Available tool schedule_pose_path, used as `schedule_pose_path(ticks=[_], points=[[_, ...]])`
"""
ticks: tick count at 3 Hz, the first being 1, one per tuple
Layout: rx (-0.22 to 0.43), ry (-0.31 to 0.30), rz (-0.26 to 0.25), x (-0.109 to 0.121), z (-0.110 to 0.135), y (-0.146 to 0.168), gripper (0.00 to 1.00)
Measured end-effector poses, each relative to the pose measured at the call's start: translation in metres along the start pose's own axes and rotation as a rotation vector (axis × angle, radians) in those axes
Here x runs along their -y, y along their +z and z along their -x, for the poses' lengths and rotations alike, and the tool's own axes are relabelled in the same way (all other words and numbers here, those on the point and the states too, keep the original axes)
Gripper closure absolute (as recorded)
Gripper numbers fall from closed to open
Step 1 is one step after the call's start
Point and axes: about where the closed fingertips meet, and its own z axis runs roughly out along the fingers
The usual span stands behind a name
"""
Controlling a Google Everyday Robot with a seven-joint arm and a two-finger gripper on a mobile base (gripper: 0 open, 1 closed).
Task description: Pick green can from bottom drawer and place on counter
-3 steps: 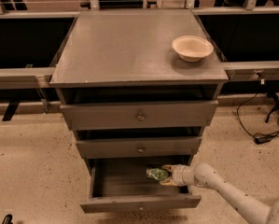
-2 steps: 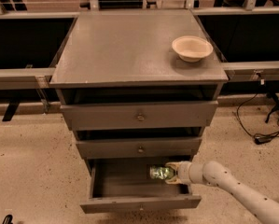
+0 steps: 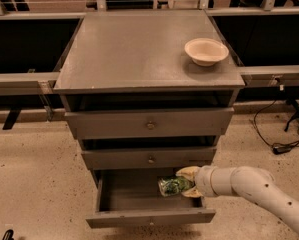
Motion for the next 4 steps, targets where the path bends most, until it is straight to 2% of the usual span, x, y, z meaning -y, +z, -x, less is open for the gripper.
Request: schedule_pose_path(ticks=[1,2,3,4], points=[[0.05,-0.035,0.012,0.034,0.043,-0.052,1.0],[0.041,0.007,0.023,0.087,0.057,-0.093,1.0],[0.012,0.096,0.035,0.146,0.061,-0.119,1.0],[-0.011,0.179,0.011,0.2,0.059,-0.145,1.0]])
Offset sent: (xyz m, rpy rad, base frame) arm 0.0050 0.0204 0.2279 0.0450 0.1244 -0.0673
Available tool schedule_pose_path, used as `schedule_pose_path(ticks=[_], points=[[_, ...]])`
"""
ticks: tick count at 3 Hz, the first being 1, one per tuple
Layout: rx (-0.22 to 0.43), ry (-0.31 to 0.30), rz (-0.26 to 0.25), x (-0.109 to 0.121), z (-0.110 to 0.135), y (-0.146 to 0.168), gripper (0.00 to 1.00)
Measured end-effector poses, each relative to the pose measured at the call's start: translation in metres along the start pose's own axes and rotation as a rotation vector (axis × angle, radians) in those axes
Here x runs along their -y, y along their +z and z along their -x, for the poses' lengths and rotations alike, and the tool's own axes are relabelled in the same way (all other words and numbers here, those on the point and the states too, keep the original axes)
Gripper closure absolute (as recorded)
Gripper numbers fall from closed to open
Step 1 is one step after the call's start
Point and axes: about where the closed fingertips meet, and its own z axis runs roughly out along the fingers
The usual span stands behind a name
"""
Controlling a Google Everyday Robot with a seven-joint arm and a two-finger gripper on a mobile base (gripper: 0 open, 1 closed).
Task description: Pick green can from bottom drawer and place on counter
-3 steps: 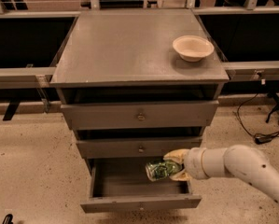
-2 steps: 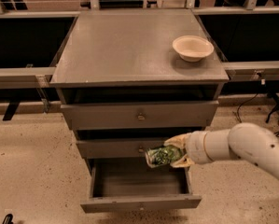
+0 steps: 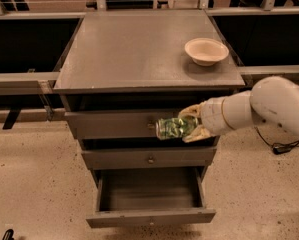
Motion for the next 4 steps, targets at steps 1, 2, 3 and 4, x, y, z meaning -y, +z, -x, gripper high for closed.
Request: schedule_pose_path(ticks=[1,2,3,4], points=[[-0.03,0.051,-0.02,0.041,0.009,-0.017,1.0],[-0.059,0.076,-0.023,0.075,0.022,-0.018,1.0],[-0.077,0.105,-0.039,0.11,0.032,-0.013,1.0],[-0.036,0.128,-0.062,0.139,0.038,-0.009,1.0]])
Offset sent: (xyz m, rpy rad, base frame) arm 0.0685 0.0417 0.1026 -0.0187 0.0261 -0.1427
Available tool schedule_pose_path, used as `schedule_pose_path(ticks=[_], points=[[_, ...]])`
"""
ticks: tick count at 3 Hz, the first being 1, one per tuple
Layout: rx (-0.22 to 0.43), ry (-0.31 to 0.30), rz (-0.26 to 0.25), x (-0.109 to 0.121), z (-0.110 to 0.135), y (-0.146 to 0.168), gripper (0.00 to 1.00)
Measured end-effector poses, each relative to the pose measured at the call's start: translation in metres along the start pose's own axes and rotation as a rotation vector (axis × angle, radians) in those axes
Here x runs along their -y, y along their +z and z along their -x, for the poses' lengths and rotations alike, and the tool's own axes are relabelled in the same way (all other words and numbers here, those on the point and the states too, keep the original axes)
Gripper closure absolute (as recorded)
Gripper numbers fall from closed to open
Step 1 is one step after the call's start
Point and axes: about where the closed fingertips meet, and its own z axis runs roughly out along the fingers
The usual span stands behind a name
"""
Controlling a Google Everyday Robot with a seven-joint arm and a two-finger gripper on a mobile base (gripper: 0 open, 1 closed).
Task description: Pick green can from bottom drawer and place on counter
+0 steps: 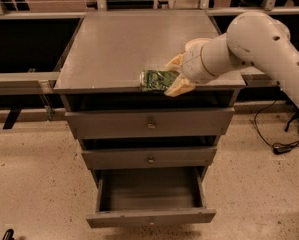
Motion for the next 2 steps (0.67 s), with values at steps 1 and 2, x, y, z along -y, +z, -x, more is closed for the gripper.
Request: schedule_pose_path(ticks=[1,2], points=[[0.066,0.037,-0.029,0.024,-0.001,0.001,1.0],[0.082,0.1,-0.064,0.043,-0.011,0.006,1.0]])
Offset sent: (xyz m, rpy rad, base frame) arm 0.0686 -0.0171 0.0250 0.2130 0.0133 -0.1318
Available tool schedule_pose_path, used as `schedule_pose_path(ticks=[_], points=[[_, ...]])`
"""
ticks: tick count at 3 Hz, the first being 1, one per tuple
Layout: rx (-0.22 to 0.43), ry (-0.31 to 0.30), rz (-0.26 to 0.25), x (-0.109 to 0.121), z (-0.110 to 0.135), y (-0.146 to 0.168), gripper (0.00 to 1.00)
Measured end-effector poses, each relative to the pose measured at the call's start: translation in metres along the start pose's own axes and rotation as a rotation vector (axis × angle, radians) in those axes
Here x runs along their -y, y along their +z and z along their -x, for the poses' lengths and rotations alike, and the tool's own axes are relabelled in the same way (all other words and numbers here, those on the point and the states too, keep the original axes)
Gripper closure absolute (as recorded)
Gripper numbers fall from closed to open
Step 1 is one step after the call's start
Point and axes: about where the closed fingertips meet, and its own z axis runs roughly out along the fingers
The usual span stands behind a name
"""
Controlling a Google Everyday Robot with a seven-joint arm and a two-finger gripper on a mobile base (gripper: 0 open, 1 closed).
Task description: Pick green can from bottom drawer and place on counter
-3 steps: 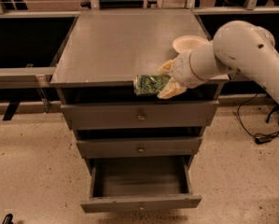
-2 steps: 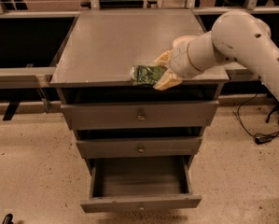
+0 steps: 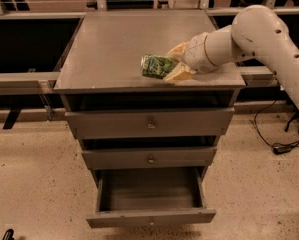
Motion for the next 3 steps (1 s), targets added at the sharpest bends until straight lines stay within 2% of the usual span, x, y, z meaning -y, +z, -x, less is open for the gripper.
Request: schedule_pose_path(ticks=[1,3], points=[[-0.024,0.05,-0.022,0.012,-0.0057,0.0118,0.81],[-0.033,0.063,-0.029,0.0169,-0.0077,0.02,0.34]])
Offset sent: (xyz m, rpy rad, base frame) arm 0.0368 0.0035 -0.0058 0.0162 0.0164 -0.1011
